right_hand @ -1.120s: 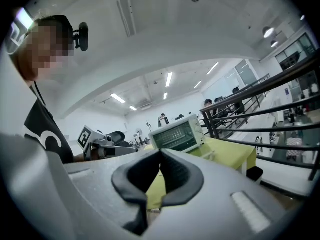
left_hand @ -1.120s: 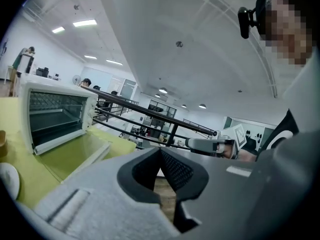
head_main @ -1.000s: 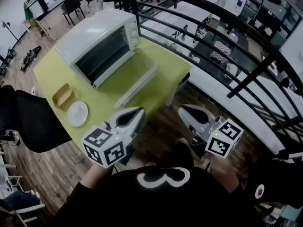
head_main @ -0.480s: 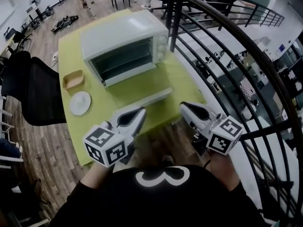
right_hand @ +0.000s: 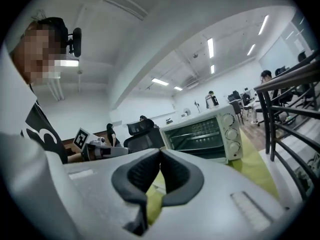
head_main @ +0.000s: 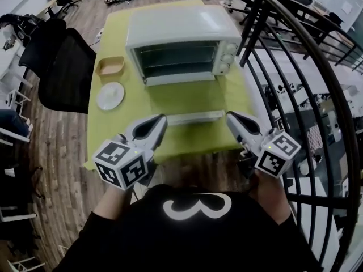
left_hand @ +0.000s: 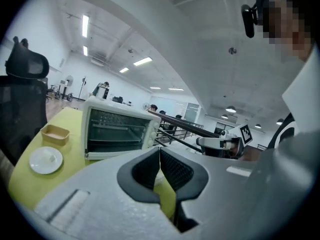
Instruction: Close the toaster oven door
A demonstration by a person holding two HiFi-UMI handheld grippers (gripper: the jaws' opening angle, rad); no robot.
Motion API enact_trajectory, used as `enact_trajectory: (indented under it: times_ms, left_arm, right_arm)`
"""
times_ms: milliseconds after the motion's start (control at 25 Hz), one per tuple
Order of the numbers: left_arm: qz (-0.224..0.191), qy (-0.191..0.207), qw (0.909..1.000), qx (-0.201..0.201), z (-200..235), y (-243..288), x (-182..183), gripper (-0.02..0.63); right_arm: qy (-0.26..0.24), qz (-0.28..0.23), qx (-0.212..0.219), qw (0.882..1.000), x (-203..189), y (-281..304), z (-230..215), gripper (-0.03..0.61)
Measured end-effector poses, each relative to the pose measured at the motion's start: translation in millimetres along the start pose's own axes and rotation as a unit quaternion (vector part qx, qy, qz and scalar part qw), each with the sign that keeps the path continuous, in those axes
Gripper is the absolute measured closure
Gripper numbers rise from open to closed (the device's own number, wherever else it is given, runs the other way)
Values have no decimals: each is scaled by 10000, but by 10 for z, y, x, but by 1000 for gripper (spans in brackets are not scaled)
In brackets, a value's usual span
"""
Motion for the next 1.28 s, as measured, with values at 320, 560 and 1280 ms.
enact_trajectory:
  times_ms: [320,560,1280]
  left_arm:
    - [302,-135,9969,709,290,-37,-486,601]
    - [854,-216,9924,854,599,109,-908,598]
    - [1919,-638,9653,1652,1389,447,-1842,446]
  right_arm:
    - [149,594,95,9981,-399,128,-380,575]
    - [455,1045,-311,9930,-786,189,-825,575]
    - [209,2313,-1449,9618,-1665,568,-1499,436]
Point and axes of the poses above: the fingertips, and each gripper's own axes: y forward along the fingers, z to its left, x out of its top, the point moved 5 cm from there along -y, backward along the fingers, and after that the axes turned 3 degrees about y, right-handed, at the moved point
